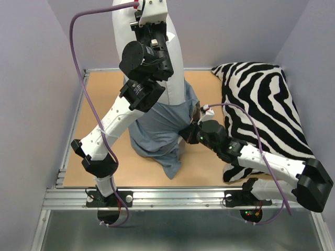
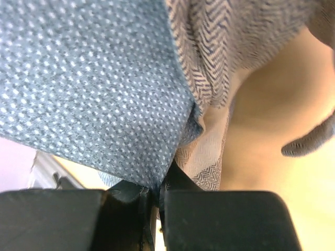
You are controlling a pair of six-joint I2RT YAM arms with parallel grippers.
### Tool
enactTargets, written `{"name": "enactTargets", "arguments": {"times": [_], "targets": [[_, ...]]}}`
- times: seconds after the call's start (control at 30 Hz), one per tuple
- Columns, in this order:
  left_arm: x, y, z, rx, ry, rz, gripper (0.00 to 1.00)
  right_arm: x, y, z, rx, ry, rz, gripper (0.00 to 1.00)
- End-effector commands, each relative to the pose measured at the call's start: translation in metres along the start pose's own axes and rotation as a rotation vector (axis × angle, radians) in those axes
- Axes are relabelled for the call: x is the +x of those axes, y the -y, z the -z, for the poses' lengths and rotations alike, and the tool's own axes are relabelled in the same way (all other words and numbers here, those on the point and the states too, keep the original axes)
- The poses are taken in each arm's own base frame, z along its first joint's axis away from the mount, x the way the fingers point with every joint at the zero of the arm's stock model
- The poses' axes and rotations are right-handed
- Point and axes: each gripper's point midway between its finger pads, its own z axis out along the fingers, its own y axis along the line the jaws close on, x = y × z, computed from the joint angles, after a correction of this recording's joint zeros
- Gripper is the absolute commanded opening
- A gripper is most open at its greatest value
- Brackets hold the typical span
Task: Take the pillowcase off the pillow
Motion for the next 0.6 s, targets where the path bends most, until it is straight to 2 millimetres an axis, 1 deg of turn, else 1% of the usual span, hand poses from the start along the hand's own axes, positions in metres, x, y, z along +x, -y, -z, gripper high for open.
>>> {"name": "enactTargets", "arguments": {"times": [0.0,0.03,0.07,0.1,0.13,0.17,0.2,0.27,0.3,0.33,0.37,0.4,0.43,0.47,0.5,0.53,0.57], "targets": [[-0.155,-0.145,0.025,-0.142,0.354,0.402,0.0,0.031,0.073,0.02,0.312,-0.118,0.106,0.0],[-0.157,-0.151,0.027,-0.153,0.358,0.402,0.0,0.03,0.076,0.022,0.322,-0.117,0.107,0.0],[-0.162,-0.161,0.029,-0.168,0.371,0.41,0.0,0.03,0.088,0.026,0.356,-0.122,0.098,0.01],[-0.162,-0.165,0.03,-0.18,0.372,0.402,0.0,0.027,0.092,0.028,0.365,-0.117,0.087,0.01],[-0.161,-0.168,0.031,-0.187,0.366,0.386,0.0,0.019,0.092,0.033,0.356,-0.099,0.071,0.0],[-0.161,-0.176,0.033,-0.198,0.358,0.393,0.0,0.013,0.089,0.034,0.334,-0.096,0.06,0.0],[-0.16,-0.178,0.034,-0.198,0.351,0.397,0.0,-0.002,0.092,0.037,0.339,-0.066,0.038,0.01],[-0.143,-0.176,0.036,-0.197,0.304,0.398,0.0,-0.026,0.081,0.044,0.306,-0.022,0.027,0.01],[-0.127,-0.16,0.035,-0.173,0.267,0.356,0.0,-0.052,0.066,0.049,0.281,0.024,0.038,0.01],[-0.116,-0.164,0.037,-0.2,0.22,0.347,0.0,-0.064,0.057,0.053,0.264,0.044,0.043,0.0],[-0.107,-0.165,0.037,-0.222,0.183,0.322,0.0,-0.08,0.049,0.058,0.261,0.079,0.051,0.01],[-0.098,-0.165,0.038,-0.242,0.15,0.304,0.0,-0.09,0.045,0.063,0.27,0.086,0.071,0.01],[-0.08,-0.158,0.039,-0.254,0.091,0.27,0.0,-0.12,0.021,0.071,0.229,0.146,0.075,0.01],[-0.072,-0.157,0.042,-0.262,0.06,0.254,0.0,-0.134,0.013,0.075,0.222,0.168,0.086,0.0],[-0.063,-0.157,0.044,-0.274,0.028,0.244,0.0,-0.141,0.012,0.072,0.248,0.161,0.118,0.0],[-0.046,-0.147,0.046,-0.272,-0.008,0.21,0.0,-0.158,0.003,0.074,0.244,0.187,0.125,0.01],[-0.039,-0.152,0.054,-0.279,-0.042,0.229,0.0,-0.186,-0.018,0.082,0.21,0.243,0.127,0.0]]}}
